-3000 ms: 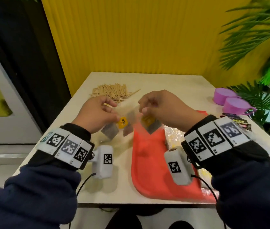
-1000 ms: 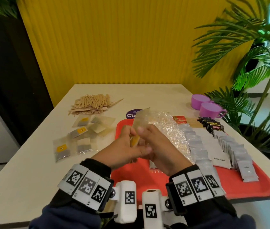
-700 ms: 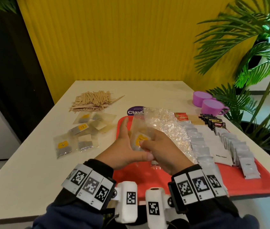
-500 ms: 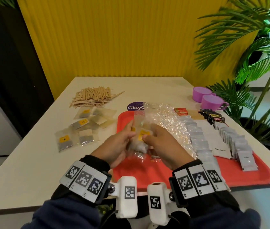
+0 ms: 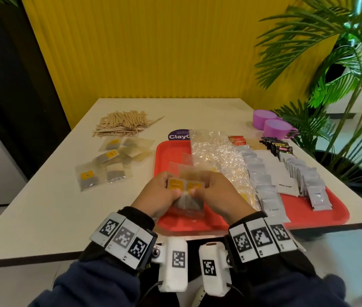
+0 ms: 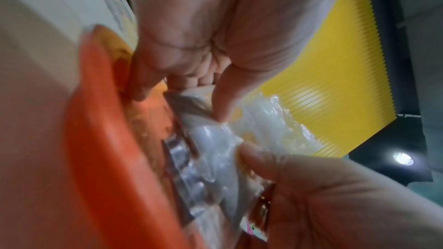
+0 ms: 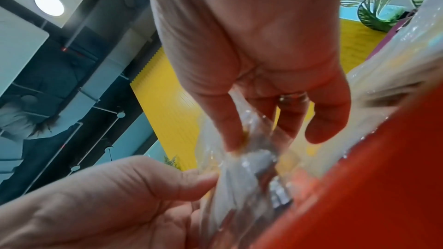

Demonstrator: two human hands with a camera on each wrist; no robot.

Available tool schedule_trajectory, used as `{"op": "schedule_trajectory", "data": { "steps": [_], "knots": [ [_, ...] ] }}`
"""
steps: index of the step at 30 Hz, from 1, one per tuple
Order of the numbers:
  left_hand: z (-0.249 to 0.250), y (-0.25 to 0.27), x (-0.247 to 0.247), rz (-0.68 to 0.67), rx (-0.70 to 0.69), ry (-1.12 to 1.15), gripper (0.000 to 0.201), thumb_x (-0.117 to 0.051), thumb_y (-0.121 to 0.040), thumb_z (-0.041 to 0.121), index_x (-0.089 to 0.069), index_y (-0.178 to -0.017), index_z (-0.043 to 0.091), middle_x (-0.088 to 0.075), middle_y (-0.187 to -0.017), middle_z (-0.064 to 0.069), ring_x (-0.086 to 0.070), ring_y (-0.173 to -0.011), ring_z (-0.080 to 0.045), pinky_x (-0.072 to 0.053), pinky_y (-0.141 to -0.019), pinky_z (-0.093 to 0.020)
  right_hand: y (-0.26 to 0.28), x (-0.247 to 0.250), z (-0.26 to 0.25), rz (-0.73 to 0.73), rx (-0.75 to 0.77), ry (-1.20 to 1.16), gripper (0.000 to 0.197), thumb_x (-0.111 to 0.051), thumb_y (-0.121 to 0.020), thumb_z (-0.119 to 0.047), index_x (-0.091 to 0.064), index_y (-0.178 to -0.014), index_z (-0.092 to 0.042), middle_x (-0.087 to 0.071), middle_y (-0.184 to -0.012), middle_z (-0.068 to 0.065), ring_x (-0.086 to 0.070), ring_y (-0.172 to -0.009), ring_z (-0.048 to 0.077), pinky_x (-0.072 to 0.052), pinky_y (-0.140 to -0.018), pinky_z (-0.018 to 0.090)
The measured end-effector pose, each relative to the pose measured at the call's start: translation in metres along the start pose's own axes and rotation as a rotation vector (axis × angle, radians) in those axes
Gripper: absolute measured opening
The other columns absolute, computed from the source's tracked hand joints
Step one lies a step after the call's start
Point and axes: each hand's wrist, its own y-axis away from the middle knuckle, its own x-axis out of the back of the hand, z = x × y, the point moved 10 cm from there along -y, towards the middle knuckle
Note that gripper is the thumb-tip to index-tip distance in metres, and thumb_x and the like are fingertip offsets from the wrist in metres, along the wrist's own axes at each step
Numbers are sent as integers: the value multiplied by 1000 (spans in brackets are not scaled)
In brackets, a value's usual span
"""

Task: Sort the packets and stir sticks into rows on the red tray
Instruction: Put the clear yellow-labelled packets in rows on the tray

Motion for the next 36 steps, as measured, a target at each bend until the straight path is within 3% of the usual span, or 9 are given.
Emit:
{"op": "schedule_trajectory", "data": {
  "steps": [4, 9, 15, 18, 22, 26, 32, 34, 36],
  "knots": [
    [-5, 5, -4, -6, -12, -43, 28, -51, -81, -9, -54, -91, 18, -63, -96, -20, -62, -82, -34, -52, -79, -56, 4, 0, 5, 4, -15, 76, 48, -56, -78, 8, -64, -97, -35, -66, -90, -6, -60, -77, 11, -51, -76, 28],
    [-5, 10, -8, -41, -42, -69, 39, -53, -80, -13, -57, -96, 22, -66, -102, -13, -63, -93, -27, -53, -84, -40, 7, -10, 12, -92, -42, 182, 48, -62, -74, 5, -62, -115, -19, -69, -92, 1, -63, -79, 17, -51, -74, 28],
    [17, 14, -3, 46, -172, -19, 39, -53, -82, -13, -63, -92, 24, -69, -98, -5, -65, -93, -20, -53, -83, -33, 4, 11, -4, 90, 25, 101, 39, -60, -72, 11, -55, -72, -28, -56, -65, -11, -51, -59, 3, -41, -54, 16],
    [19, 12, -1, 80, -187, 33, 34, -56, -81, -12, -63, -92, 19, -69, -97, -5, -65, -91, -17, -53, -81, -28, 2, 13, -4, 89, 22, 142, 29, -67, -71, 3, -59, -85, -21, -63, -80, -3, -58, -73, 13, -47, -63, 24],
    [9, 11, -5, 54, -126, 63, 41, -54, -78, -17, -61, -100, 17, -67, -100, -8, -63, -91, -21, -53, -80, -33, 5, 5, 16, 32, -98, 206, 49, -72, -71, -5, -57, -117, -10, -65, -100, 4, -60, -86, 18, -48, -72, 26],
    [0, 10, -13, -5, -65, -22, 42, -54, -81, -15, -55, -112, 14, -64, -92, -6, -61, -78, -19, -51, -67, -28, 10, 8, 24, 30, -153, 226, 30, -70, -78, -9, -57, -105, -11, -57, -78, -6, -53, -69, 8, -37, -55, 16],
    [2, 11, -23, -43, -54, -110, 40, -50, -81, -13, -52, -101, 22, -61, -91, 0, -59, -82, -17, -49, -70, -27, 14, -3, 17, -43, -143, 314, 28, -65, -82, -10, -59, -109, -10, -66, -104, 6, -62, -97, 23, -49, -89, 34],
    [3, 11, -27, -44, -60, -106, 38, -48, -80, -9, -56, -95, 24, -65, -92, -4, -63, -84, -22, -52, -78, -36, 14, -2, 18, -38, -139, 345, 29, -65, -82, -11, -58, -110, -9, -66, -105, 7, -62, -97, 23, -49, -89, 35],
    [2, 10, -31, -32, -50, -87, 36, -47, -82, -7, -59, -106, 17, -67, -102, -11, -64, -94, -29, -53, -85, -43, 14, 3, 18, -20, -122, 384, 25, -63, -84, -13, -59, -109, -8, -64, -97, 5, -59, -91, 22, -47, -80, 29]
  ]
}}
